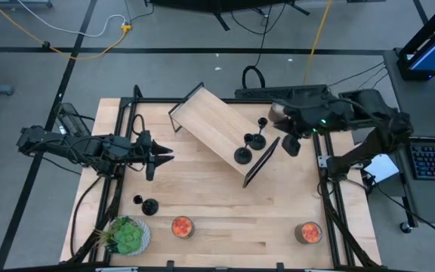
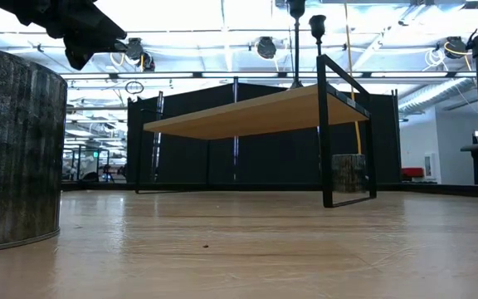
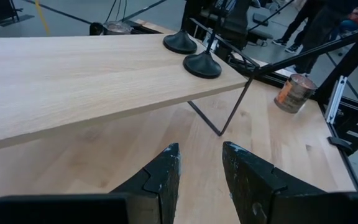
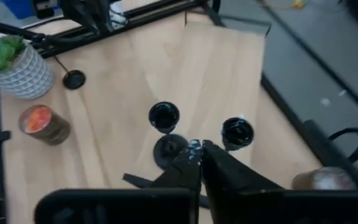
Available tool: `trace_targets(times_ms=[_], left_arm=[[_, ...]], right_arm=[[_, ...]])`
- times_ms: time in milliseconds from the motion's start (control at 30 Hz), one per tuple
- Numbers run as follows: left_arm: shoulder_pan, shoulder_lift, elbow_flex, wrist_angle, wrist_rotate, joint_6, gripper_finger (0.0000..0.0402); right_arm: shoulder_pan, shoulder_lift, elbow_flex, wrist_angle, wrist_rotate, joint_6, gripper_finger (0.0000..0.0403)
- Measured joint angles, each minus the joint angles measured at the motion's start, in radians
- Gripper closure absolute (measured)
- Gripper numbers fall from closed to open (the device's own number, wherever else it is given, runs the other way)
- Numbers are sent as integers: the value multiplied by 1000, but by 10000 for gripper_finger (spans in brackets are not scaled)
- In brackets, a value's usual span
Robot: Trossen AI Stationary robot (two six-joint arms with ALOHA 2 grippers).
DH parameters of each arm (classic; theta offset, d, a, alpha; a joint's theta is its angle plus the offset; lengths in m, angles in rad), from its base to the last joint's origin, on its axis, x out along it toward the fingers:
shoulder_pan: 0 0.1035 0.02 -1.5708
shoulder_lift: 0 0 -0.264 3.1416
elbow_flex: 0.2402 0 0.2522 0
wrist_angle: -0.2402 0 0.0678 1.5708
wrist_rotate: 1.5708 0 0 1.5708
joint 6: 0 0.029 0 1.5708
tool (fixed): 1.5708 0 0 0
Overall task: Pick & Place candle stick holders
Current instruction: Put the black candle holder on the shelf
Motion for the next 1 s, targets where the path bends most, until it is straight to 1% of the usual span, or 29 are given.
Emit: trace_targets(times_ms=[133, 200, 267, 467, 700, 833, 900, 1000], left_arm=[[0, 0, 0, 0, -29, 5, 275], [0, 0, 0, 0, -42, 5, 275], [0, 0, 0, 0, -51, 5, 275], [0, 0, 0, 4, -51, -31, 275], [0, 0, 8, 1, -51, -129, 275], [0, 0, 54, -1, -24, -134, 275], [0, 0, 88, -18, -24, -133, 275], [-3, 17, 157, -109, -24, -134, 275]], right_arm=[[56, -43, -79, 10, 106, 34, 399], [76, -74, -137, 24, 140, 55, 401], [95, -114, -207, 76, 158, 66, 401], [139, -267, -463, 316, 203, 61, 402], [160, -461, -774, 628, 204, 40, 402], [160, -560, -945, 829, 205, -18, 402], [160, -604, -1019, 901, 205, -31, 402], [159, -670, -1123, 985, 207, -34, 402]])
